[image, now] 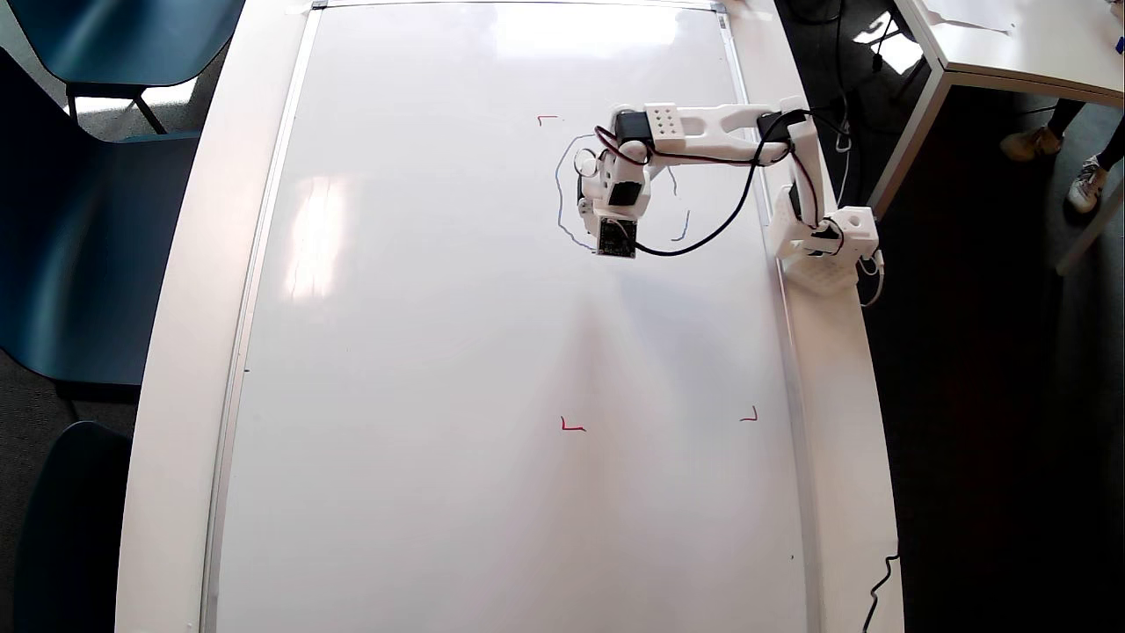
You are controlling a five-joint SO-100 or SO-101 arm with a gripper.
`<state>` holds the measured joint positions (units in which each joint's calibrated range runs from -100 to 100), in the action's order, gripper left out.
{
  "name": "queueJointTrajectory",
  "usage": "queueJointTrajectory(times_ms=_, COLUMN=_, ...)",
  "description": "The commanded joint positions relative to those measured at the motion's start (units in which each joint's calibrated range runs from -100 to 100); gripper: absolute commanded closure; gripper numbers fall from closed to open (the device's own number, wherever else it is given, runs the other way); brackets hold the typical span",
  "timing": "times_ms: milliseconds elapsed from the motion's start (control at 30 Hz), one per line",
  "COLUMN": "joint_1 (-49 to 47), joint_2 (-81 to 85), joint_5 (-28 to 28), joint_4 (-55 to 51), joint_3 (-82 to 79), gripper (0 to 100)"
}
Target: Draw on a whiteboard a robot head using a pen attached to the gripper
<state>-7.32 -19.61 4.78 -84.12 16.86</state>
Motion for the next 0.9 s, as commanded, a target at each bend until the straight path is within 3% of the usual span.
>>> queueJointTrajectory(times_ms=0, joint_1=1.24, joint_2=3.05, joint_5=0.04, joint_4=-2.93, joint_3=1.25, gripper=99)
queueJointTrajectory(times_ms=433, joint_1=4.85, joint_2=8.75, joint_5=-0.22, joint_4=-4.15, joint_3=-8.37, gripper=99)
queueJointTrajectory(times_ms=867, joint_1=4.92, joint_2=8.42, joint_5=-0.39, joint_4=1.15, joint_3=-15.18, gripper=99)
